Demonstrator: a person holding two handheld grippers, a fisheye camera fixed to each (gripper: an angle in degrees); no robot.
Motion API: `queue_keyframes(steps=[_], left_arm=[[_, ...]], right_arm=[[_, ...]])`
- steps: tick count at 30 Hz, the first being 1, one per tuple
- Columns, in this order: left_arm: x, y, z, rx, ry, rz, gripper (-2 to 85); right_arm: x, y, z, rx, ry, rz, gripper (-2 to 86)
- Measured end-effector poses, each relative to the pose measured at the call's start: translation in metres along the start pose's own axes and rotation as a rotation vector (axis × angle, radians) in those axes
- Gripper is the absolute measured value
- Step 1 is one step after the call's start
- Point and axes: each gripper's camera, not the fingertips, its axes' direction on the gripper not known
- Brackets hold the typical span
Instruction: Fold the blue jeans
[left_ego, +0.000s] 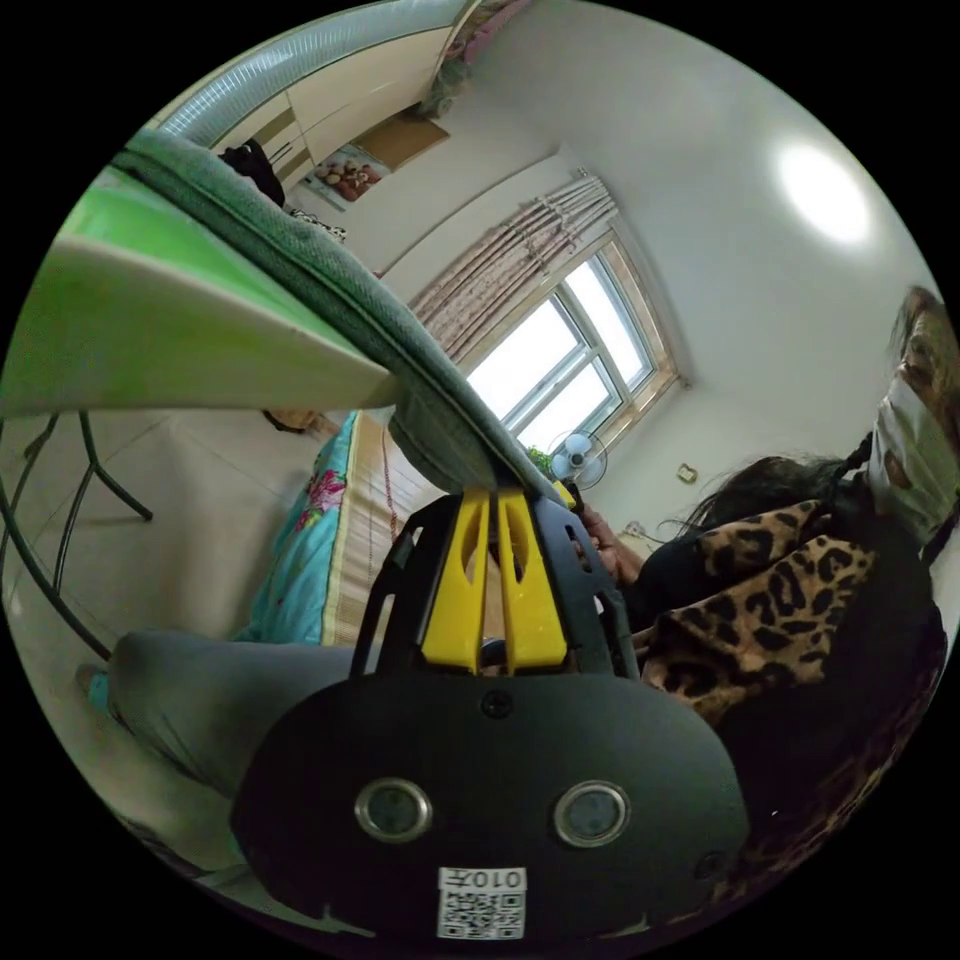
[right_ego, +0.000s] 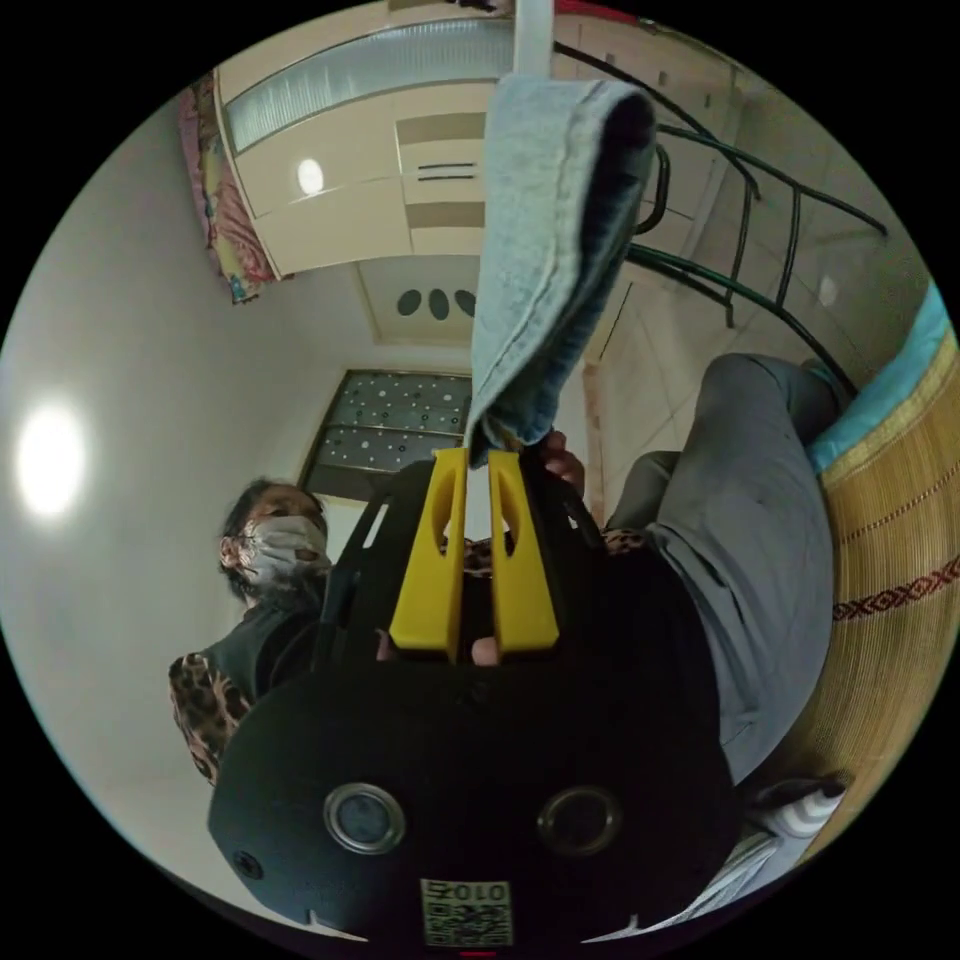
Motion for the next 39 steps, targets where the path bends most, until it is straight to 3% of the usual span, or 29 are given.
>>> queue_keyframes(steps=[5, 9, 11, 14, 19, 22, 26, 28, 31, 35, 37, 39], left_arm=[[0.007, -0.009, -0.004, 0.014, 0.028, -0.021, 0.0], [0.013, -0.016, -0.006, 0.027, 0.044, -0.058, 0.1], [0.016, -0.019, -0.007, 0.037, 0.058, -0.081, 0.1], [0.024, -0.025, -0.012, 0.061, 0.104, -0.082, 0.1], [0.047, -0.037, -0.017, 0.044, 0.093, -0.051, 0.0], [0.053, -0.041, -0.017, 0.005, 0.07, -0.07, -0.1], [0.07, -0.049, -0.02, -0.006, 0.076, -0.072, 0.0], [0.091, -0.061, -0.023, -0.003, 0.088, -0.015, 0.0], [0.119, -0.077, -0.026, -0.087, -0.03, 0.022, -0.1], [0.126, -0.069, -0.055, -0.058, -0.006, -0.075, -0.1], [0.134, -0.065, -0.079, -0.016, -0.054, -0.109, -0.1], [0.154, -0.07, -0.12, 0.047, -0.149, -0.129, -0.1]], right_arm=[[0.061, 0.006, -0.025, 0.136, -0.164, 0.091, 18.0], [0.081, -0.008, -0.007, 0.148, -0.307, 0.044, 17.1], [0.088, -0.019, 0.007, 0.104, -0.341, 0.032, 12.5], [0.08, -0.018, 0.005, 0.101, -0.221, -0.026, 6.0], [0.054, -0.019, 0.001, 0.024, 0.077, -0.151, 5.4], [0.073, -0.015, 0.005, -0.007, 0.199, -0.085, 5.3], [0.103, -0.003, 0.009, -0.005, 0.014, -0.125, 5.3], [0.098, 0.0, 0.012, -0.039, 0.056, -0.182, 5.3], [0.109, 0.002, 0.002, -0.064, 0.227, -0.156, 5.3], [0.15, 0.011, -0.023, -0.022, 0.166, -0.063, 5.8], [0.162, 0.016, -0.03, -0.072, 0.148, -0.035, 7.7], [0.167, 0.03, -0.053, 0.017, 0.214, -0.014, 8.8]])
